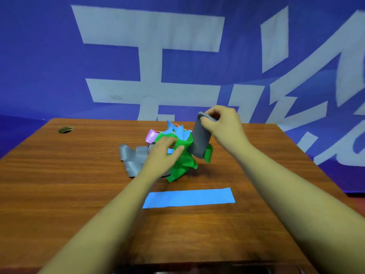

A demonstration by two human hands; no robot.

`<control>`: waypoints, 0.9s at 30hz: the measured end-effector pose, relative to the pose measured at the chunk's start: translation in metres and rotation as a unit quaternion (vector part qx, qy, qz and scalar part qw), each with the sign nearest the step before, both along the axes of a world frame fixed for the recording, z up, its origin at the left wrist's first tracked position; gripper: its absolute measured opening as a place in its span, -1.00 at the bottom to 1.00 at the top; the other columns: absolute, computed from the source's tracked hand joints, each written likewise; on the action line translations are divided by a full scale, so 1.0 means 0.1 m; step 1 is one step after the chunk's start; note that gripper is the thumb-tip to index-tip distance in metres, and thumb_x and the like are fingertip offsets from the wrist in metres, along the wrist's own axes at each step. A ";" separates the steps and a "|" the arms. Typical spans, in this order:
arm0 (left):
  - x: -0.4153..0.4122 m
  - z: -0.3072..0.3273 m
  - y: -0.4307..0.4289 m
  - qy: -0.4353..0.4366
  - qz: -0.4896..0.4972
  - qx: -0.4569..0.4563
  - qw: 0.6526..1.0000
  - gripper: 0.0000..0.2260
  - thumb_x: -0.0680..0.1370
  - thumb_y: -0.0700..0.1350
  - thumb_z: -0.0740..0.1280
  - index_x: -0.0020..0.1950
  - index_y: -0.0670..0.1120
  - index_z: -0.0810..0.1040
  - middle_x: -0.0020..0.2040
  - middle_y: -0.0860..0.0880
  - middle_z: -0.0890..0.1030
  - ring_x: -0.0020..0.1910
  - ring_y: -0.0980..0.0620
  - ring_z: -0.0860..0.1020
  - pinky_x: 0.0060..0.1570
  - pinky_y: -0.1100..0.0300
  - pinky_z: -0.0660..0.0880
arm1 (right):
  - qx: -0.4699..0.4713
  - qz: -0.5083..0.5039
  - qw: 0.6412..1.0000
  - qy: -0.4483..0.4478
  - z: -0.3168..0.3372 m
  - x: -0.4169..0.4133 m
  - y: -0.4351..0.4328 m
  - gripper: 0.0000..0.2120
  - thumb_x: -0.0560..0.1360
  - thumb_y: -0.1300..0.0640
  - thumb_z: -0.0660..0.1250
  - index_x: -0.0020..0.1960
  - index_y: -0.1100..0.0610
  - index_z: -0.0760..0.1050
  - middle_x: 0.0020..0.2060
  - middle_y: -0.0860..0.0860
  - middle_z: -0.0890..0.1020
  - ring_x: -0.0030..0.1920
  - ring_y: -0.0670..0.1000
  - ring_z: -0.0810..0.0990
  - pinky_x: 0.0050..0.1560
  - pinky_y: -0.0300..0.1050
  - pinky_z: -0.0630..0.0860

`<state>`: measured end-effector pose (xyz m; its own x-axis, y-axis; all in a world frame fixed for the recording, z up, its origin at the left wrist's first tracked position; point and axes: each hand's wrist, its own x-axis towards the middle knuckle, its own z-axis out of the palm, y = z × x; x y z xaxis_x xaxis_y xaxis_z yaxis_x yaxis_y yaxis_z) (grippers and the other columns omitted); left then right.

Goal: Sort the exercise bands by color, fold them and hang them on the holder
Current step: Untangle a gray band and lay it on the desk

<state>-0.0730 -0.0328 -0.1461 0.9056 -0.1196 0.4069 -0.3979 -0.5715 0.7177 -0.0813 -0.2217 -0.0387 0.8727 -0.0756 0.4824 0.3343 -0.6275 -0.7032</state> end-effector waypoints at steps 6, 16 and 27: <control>-0.24 0.42 -0.13 0.081 -0.104 -0.192 0.972 -0.69 0.48 -0.09 0.46 0.21 -0.01 0.53 -0.04 -0.04 0.61 -0.03 0.10 0.55 0.02 0.41 0.43 | 0.072 0.034 0.996 0.037 0.11 -0.12 -0.05 -0.95 0.40 0.13 0.44 -0.19 0.11 0.61 -0.32 -0.01 0.64 -0.27 -0.03 0.58 -0.19 0.04 0.59; -0.08 0.35 -0.13 0.087 -0.009 -0.071 0.994 -0.93 0.52 -0.26 0.39 -0.05 -0.12 0.63 -0.14 -0.02 0.62 -0.15 0.08 0.53 -0.12 0.32 0.41 | 0.094 -0.004 0.990 0.101 -0.10 -0.15 -0.25 -0.87 0.48 0.18 0.41 -0.18 0.23 0.61 -0.28 0.12 0.64 -0.25 0.07 0.59 -0.15 0.14 0.62; 0.23 0.13 0.17 0.137 0.256 -0.188 0.938 -0.91 0.57 -0.22 0.27 -0.07 -0.19 0.56 -0.10 -0.18 0.62 -0.15 -0.17 0.52 -0.21 0.08 0.45 | 0.152 0.027 0.981 0.121 -0.39 -0.21 -0.50 -0.88 0.56 0.25 0.30 -0.03 0.13 0.61 -0.14 0.04 0.65 -0.11 0.08 0.61 -0.13 0.15 0.62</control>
